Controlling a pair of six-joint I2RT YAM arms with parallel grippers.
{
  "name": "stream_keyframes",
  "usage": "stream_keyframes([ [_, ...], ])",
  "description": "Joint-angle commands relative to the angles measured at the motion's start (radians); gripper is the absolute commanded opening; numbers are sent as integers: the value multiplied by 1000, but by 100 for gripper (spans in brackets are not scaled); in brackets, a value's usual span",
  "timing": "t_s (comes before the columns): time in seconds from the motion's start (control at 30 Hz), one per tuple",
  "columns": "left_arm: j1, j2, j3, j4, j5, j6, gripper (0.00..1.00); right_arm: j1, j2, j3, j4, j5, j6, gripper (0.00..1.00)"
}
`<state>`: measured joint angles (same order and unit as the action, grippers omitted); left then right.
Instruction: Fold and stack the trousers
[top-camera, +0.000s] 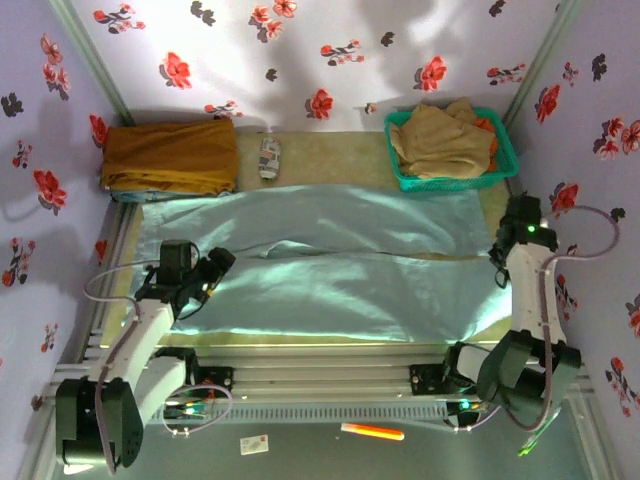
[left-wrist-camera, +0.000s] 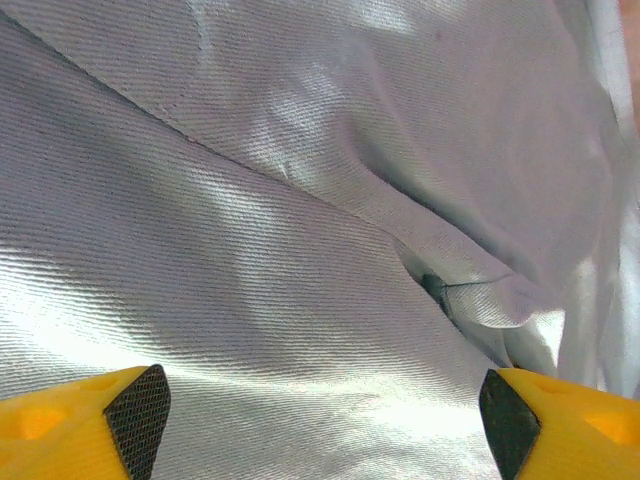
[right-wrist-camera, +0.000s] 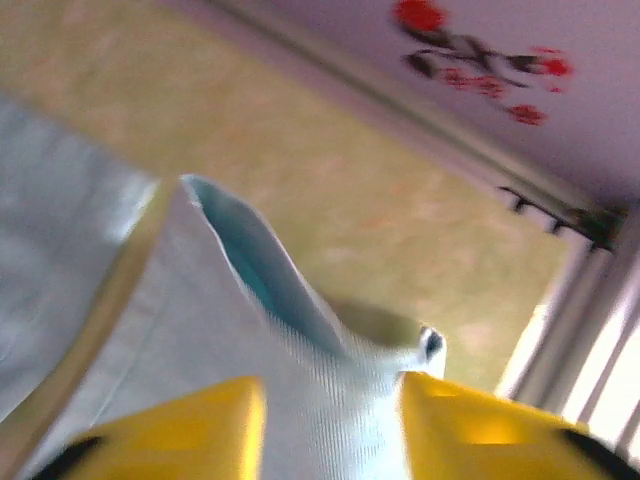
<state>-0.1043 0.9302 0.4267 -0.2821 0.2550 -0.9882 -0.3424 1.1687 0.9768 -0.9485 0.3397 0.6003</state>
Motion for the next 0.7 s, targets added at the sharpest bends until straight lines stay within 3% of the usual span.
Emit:
stream_keyframes([
  [0.0, 6, 19, 31, 14, 47, 23, 84, -25, -18, 34, -46, 2, 25, 95],
  [0.03, 6, 21, 33, 14, 54, 27, 84, -15, -26, 48, -38, -47, 19, 99],
  [0.17, 5, 21, 54, 3, 70, 34, 84, 73, -50, 56, -50, -71, 51, 98],
  [0.27, 1, 22, 86, -4, 80, 48, 84, 170, -64, -22, 17, -184, 71, 89],
  [0.37, -12, 34, 120, -4, 81, 59, 84, 283, -48, -128, 155, -342, 120, 64],
  [0.43, -14, 55, 158, -5, 81, 66, 84, 345, -3, -171, 250, -408, 147, 33],
  [0.53, -14, 116, 220, 34, 74, 68, 84, 376, 106, -144, 331, -426, 140, 0],
  [0.67, -14, 293, 330, 108, 58, 62, 83, 376, 269, -51, 428, -364, 154, 0],
])
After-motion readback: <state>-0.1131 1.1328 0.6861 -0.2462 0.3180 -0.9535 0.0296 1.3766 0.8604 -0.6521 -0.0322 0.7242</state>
